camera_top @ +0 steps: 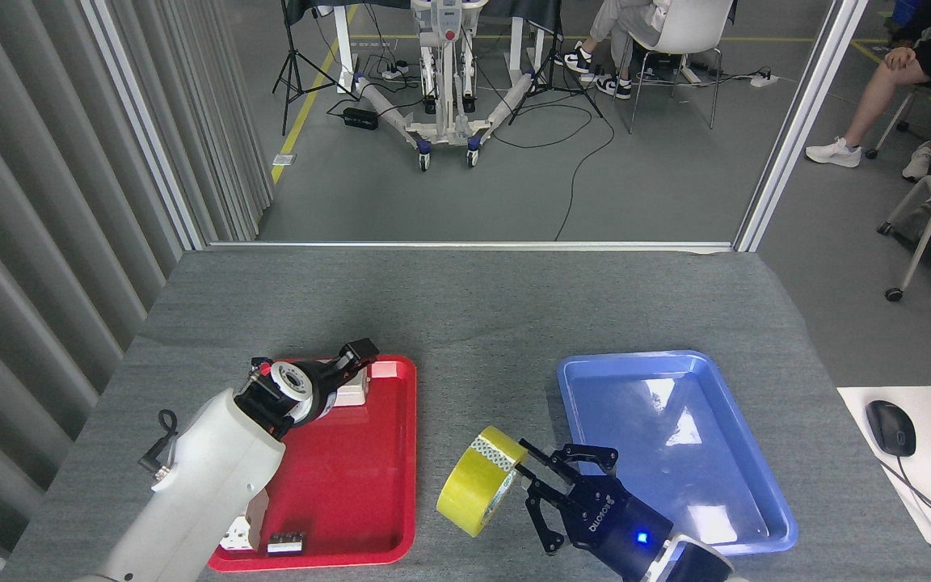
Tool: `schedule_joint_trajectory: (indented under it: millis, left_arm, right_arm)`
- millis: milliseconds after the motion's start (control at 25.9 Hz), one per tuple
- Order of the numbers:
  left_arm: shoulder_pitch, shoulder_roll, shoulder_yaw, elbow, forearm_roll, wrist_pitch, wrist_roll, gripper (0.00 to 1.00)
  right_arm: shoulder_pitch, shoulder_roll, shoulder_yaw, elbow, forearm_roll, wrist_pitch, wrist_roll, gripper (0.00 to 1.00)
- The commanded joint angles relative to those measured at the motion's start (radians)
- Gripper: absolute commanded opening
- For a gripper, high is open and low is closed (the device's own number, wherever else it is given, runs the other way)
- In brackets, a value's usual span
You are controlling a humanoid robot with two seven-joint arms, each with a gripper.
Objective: Place and move tape with both arms
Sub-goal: 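Carry the tape roll with the right gripper into the blue tray, then release the tape roll in the blue tray and open the right gripper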
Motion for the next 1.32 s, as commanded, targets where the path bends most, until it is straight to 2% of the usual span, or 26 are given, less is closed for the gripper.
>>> schedule_joint_trajectory:
  millis: [0,116,232,348,426,503,580,658,735,812,928,1044,1161,1277]
  left_arm:
    - [0.021,0.028,0.013,0.004,-0.064,-0.186,0.283,1.0]
    - [0.059,0.053,0.047,0.006,-0.072,-0.275,0.335,1.0]
    - [0.096,0.068,0.056,0.011,-0.108,-0.481,0.344,1.0]
    - [0.151,0.068,0.141,-0.006,-0.331,-0.677,0.441,1.0]
    - [0.187,0.062,0.194,-0.04,-0.461,-0.758,0.529,1.0]
    - [0.222,0.053,0.219,-0.074,-0.547,-0.76,0.605,1.0]
    - [0.259,0.008,0.24,-0.092,-0.627,-0.731,0.677,1.0]
    - [0.303,-0.039,0.296,-0.105,-0.751,-0.699,0.762,1.0]
    - [0.323,-0.08,0.322,-0.114,-0.88,-0.676,0.806,1.0]
    - [0.328,-0.11,0.323,-0.114,-0.937,-0.651,0.8,1.0]
    - [0.328,-0.125,0.323,-0.115,-0.94,-0.611,0.746,1.0]
    - [0.329,-0.125,0.323,-0.123,-0.935,-0.57,0.633,1.0]
    - [0.349,-0.113,0.325,-0.129,-0.937,-0.565,0.619,1.0]
    - [0.377,-0.081,0.329,-0.146,-0.938,-0.568,0.621,1.0]
  right_arm:
    - [0.001,-0.029,-0.023,-0.013,-0.099,-0.027,0.084,0.0]
    - [0.001,-0.064,-0.073,-0.024,-0.198,-0.029,0.203,0.0]
    - [0.001,-0.094,-0.121,-0.027,-0.32,-0.027,0.366,0.0]
    - [-0.01,-0.118,-0.184,-0.03,-0.434,-0.015,0.509,0.0]
    - [-0.014,-0.109,-0.245,-0.03,-0.471,-0.013,0.624,0.0]
    - [-0.019,-0.101,-0.308,-0.03,-0.483,-0.009,0.74,0.0]
    - [-0.04,-0.08,-0.359,-0.019,-0.486,0.027,0.835,0.0]
    - [-0.056,-0.087,-0.373,-0.004,-0.491,0.08,0.9,0.0]
    - [-0.085,-0.095,-0.359,0.025,-0.541,0.122,0.949,0.0]
    - [-0.109,-0.13,-0.33,0.061,-0.598,0.146,1.032,0.0]
    - [-0.152,-0.17,-0.279,0.113,-0.687,0.194,1.125,0.0]
    - [-0.192,-0.219,-0.208,0.167,-0.82,0.228,1.205,0.0]
    - [-0.215,-0.268,-0.146,0.177,-0.937,0.251,1.254,0.0]
    - [-0.234,-0.307,-0.139,0.176,-0.974,0.287,1.277,0.0]
